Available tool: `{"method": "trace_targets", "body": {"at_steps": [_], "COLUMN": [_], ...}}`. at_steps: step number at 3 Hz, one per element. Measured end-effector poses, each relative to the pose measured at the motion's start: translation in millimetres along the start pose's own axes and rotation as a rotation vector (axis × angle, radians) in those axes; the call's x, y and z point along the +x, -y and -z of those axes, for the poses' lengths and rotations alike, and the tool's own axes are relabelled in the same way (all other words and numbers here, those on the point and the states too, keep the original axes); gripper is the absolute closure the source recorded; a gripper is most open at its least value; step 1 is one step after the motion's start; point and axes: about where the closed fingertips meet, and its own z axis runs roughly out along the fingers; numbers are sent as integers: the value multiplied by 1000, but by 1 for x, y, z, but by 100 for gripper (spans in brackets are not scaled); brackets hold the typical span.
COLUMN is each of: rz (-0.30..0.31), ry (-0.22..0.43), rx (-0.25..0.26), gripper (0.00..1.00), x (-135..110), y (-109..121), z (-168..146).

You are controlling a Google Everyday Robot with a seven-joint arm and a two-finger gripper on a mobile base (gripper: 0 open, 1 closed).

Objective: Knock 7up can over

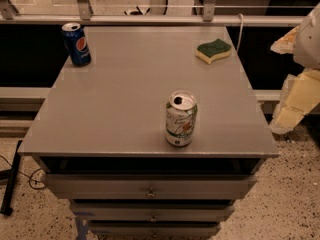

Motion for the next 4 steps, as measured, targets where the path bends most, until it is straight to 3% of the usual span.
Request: {"method": "trace_targets", "body": {"at_steps": [1, 2, 4], "rz": [-46, -77, -77], "ry": [118, 295, 677], "rx": [-39, -86, -127], "gripper": [0, 0, 0], "x": [-1, -19, -77], "y": [-12, -28, -43], "z": [-26, -59, -107]}}
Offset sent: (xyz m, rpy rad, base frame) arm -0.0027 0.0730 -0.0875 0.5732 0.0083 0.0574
